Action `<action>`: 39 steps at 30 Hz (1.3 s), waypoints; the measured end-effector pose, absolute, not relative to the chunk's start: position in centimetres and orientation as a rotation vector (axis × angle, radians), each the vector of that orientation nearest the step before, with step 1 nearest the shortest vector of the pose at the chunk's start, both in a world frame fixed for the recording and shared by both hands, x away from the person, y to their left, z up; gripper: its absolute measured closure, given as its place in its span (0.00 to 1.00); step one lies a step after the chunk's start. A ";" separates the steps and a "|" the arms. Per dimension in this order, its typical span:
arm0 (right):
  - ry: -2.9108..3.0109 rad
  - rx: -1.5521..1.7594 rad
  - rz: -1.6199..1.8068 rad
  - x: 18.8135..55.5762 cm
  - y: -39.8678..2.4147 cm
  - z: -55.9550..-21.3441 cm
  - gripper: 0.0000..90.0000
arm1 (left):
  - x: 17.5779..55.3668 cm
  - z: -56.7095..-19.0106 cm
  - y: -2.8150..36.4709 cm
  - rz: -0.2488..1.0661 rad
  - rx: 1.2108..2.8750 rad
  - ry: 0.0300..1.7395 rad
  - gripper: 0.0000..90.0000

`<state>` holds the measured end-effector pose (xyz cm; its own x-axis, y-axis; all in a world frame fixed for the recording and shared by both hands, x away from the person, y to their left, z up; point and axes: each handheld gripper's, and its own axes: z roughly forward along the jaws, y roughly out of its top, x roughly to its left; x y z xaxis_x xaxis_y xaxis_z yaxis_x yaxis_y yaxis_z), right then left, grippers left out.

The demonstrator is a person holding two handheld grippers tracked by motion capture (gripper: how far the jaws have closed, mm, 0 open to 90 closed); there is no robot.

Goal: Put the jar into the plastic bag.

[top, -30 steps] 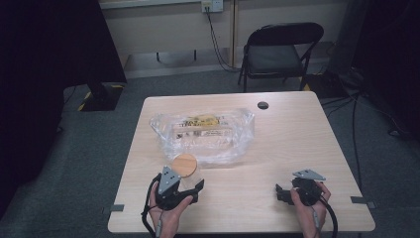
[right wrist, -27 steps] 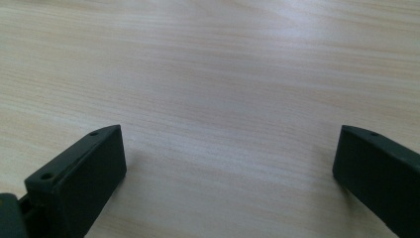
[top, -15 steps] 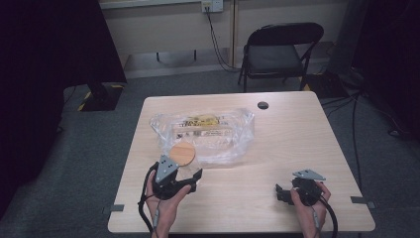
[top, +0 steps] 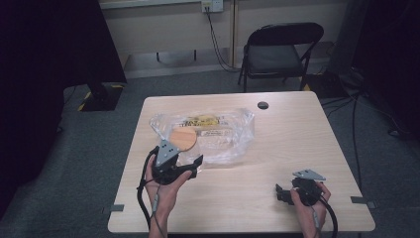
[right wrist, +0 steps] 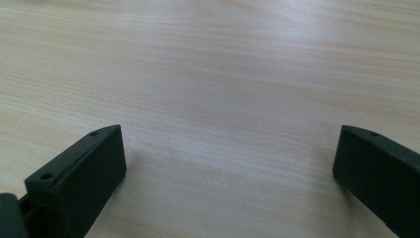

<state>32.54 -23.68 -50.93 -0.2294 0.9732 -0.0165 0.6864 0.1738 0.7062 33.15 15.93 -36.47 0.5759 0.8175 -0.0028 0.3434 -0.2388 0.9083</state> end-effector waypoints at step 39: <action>1.985 1.560 0.806 32.5 -23.7 -50.9 0.00 | 42.0 -35.1 14.1 0.623 1.849 0.961 0.28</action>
